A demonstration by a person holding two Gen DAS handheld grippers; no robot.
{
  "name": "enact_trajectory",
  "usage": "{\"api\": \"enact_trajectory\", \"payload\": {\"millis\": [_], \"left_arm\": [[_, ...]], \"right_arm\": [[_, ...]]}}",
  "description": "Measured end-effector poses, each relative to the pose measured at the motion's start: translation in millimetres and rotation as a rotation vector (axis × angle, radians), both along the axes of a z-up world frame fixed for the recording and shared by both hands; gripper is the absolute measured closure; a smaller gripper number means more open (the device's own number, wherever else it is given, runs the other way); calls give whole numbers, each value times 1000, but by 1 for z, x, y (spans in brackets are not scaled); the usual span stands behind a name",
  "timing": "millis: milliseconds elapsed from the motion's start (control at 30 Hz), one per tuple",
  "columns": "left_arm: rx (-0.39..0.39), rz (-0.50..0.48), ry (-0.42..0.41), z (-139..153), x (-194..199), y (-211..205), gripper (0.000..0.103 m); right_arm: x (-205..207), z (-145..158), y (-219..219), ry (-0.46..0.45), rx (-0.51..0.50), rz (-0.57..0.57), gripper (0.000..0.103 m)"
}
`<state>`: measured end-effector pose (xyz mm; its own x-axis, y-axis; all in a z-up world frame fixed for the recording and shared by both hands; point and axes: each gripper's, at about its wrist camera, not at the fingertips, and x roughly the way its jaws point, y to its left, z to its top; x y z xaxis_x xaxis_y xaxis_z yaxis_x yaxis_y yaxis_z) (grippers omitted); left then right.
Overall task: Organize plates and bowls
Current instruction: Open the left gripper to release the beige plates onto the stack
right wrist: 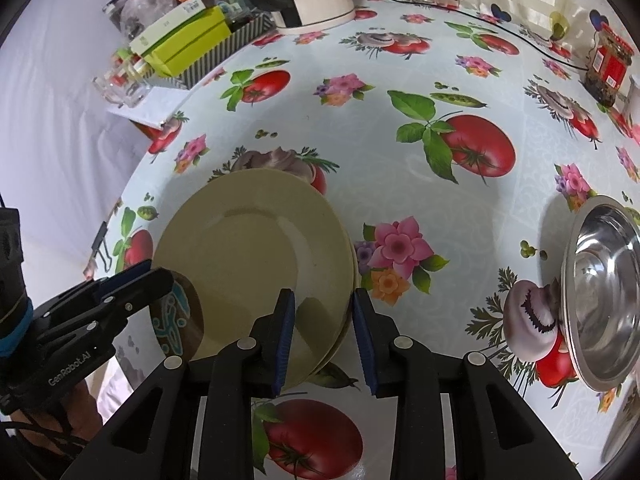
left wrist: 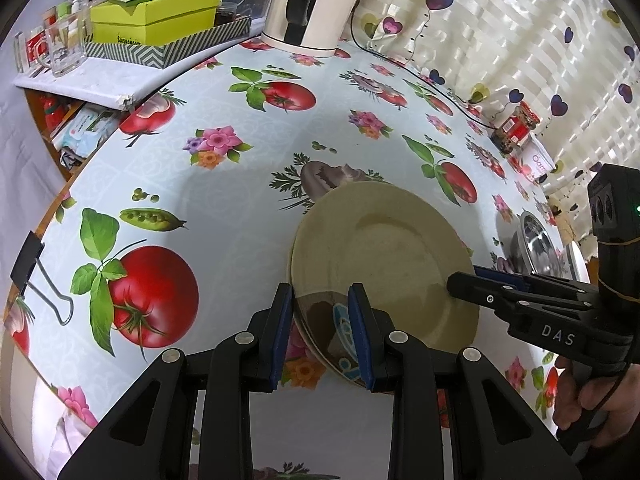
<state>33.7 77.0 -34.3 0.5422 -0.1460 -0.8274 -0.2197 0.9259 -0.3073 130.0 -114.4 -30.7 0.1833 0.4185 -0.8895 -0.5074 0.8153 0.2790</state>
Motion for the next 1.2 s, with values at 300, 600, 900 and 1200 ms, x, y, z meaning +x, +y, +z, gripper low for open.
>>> {"api": "enact_trajectory", "payload": {"millis": [300, 600, 900, 1200], "left_arm": [[-8, 16, 10, -3, 2, 6, 74], [1, 4, 14, -4, 2, 1, 74], [4, 4, 13, -3, 1, 1, 74], [36, 4, -5, 3, -2, -2, 74]], "right_arm": [[-1, 5, -6, -40, 10, -11, 82], [-4, 4, -2, -51, -3, -2, 83], [-7, 4, -2, -44, 4, 4, 83], [-10, 12, -16, -62, 41, -14, 81]]}}
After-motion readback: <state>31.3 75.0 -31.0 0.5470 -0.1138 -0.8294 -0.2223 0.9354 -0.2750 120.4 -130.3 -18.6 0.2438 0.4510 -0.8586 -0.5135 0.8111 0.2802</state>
